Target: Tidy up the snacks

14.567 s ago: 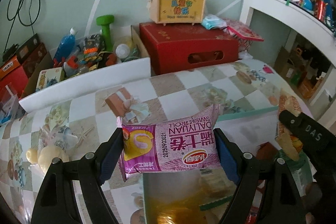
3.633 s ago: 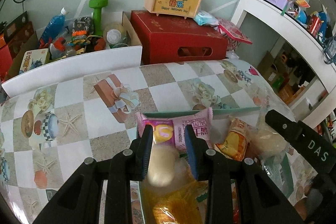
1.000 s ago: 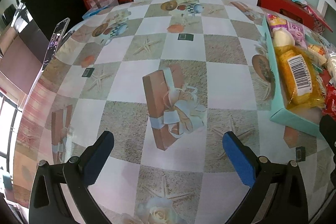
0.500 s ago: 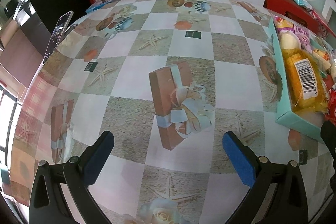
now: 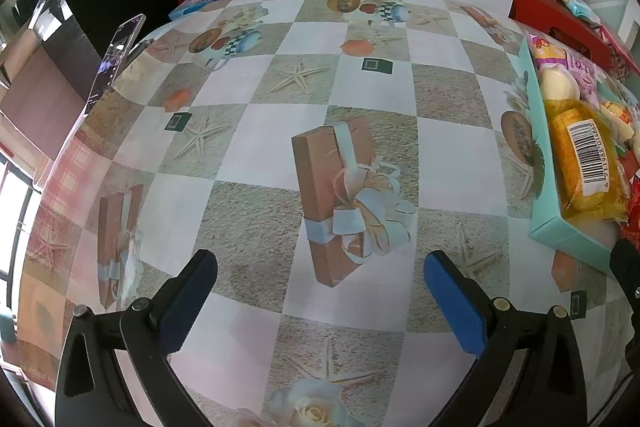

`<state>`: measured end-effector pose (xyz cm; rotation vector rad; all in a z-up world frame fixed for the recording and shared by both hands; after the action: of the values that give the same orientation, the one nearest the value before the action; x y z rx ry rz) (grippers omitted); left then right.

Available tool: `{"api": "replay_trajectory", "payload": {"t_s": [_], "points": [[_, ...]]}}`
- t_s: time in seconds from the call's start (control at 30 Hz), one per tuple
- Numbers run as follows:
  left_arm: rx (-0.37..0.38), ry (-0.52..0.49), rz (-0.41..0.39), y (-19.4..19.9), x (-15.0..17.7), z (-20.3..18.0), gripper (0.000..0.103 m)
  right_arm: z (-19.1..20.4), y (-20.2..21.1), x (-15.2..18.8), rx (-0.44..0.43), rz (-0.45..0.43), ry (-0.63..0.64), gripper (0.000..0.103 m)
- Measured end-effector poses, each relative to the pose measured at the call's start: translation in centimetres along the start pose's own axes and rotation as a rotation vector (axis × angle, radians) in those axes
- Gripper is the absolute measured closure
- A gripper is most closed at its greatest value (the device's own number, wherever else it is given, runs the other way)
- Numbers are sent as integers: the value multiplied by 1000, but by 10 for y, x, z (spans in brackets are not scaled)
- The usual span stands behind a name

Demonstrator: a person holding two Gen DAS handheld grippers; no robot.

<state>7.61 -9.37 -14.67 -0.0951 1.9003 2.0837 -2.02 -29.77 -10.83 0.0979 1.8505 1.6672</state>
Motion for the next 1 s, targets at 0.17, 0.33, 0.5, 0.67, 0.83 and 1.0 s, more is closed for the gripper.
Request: {"api": "replay_trajectory", "payload": {"t_s": [0.17, 0.33, 0.5, 0.67, 0.83, 1.0], "points": [[1, 0, 0, 0, 0, 0, 0, 1, -2, 1, 1, 5, 5, 0], [1, 0, 1, 0, 0, 0, 0, 2, -2, 1, 0, 8, 6, 0], [3, 0, 1, -1, 0, 1, 0, 2, -3, 2, 0, 9, 6, 0], [2, -1, 1, 0, -1, 1, 0, 2, -2, 2, 0, 8, 7, 0], [-1, 5, 0, -1, 0, 2, 0, 3, -3, 1, 1, 9, 6, 0], [-9, 7, -7, 0, -1, 3, 0, 3, -3, 2, 0, 9, 8, 0]]}}
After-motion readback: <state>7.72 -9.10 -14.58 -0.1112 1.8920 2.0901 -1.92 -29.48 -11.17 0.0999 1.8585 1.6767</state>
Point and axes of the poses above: each gripper's, at about its wrist camera, not at the fingertips, and y roughly against the way its jaws point, z to its left, x to its underside, the point moved 9 cm from there along -y, roughly the way its jaws point, and after that the axes turned 12 degrees about z, right-handed, at the moved point
